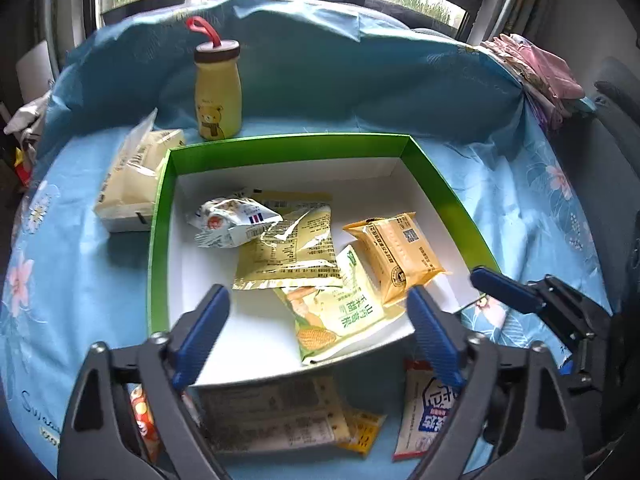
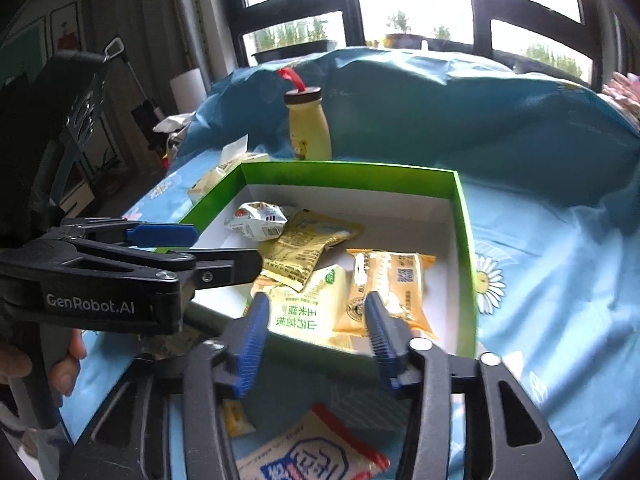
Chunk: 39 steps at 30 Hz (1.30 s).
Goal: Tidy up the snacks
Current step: 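Raise the open grippers out of the box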
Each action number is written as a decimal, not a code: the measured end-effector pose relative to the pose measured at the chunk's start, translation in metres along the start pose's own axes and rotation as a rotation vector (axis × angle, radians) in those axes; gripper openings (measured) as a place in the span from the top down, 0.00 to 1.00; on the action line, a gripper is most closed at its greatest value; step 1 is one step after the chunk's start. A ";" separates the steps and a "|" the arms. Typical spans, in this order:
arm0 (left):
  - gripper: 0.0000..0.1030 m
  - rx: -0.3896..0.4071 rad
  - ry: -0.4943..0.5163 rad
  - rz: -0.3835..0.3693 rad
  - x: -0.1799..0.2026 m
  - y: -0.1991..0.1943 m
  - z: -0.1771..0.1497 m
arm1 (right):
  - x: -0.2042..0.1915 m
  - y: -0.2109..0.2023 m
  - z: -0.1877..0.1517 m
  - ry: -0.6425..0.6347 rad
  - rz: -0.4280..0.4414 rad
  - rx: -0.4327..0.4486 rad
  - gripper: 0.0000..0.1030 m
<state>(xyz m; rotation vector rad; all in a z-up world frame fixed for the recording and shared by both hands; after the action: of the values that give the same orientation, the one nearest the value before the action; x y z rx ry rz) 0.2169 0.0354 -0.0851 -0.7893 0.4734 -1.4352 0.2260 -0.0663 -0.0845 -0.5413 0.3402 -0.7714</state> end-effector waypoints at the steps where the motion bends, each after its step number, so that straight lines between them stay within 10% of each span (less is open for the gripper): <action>1: 0.09 0.013 0.008 0.009 0.000 -0.005 0.000 | 0.000 -0.004 0.000 0.002 -0.001 0.005 0.46; 8: 0.08 0.058 0.019 0.036 0.003 -0.032 -0.005 | -0.004 -0.034 -0.005 0.026 0.000 0.036 0.33; 39: 0.00 0.108 0.059 0.110 0.026 -0.112 -0.082 | -0.017 -0.116 -0.061 0.112 0.009 0.050 0.32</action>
<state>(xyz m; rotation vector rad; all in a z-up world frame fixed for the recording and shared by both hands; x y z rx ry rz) 0.0835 -0.0008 -0.0547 -0.6267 0.4732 -1.3732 0.1198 -0.1434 -0.0659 -0.4498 0.4257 -0.8011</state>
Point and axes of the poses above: each gripper's, at about its wrist camera, not at the fingertips, and y roughly the way its jaws point, x to its right, z to its top, the point moved 8 cm from there along y, roughly the way its jaws point, and after that the axes turned 4 degrees about x, right-handed, at the moved point
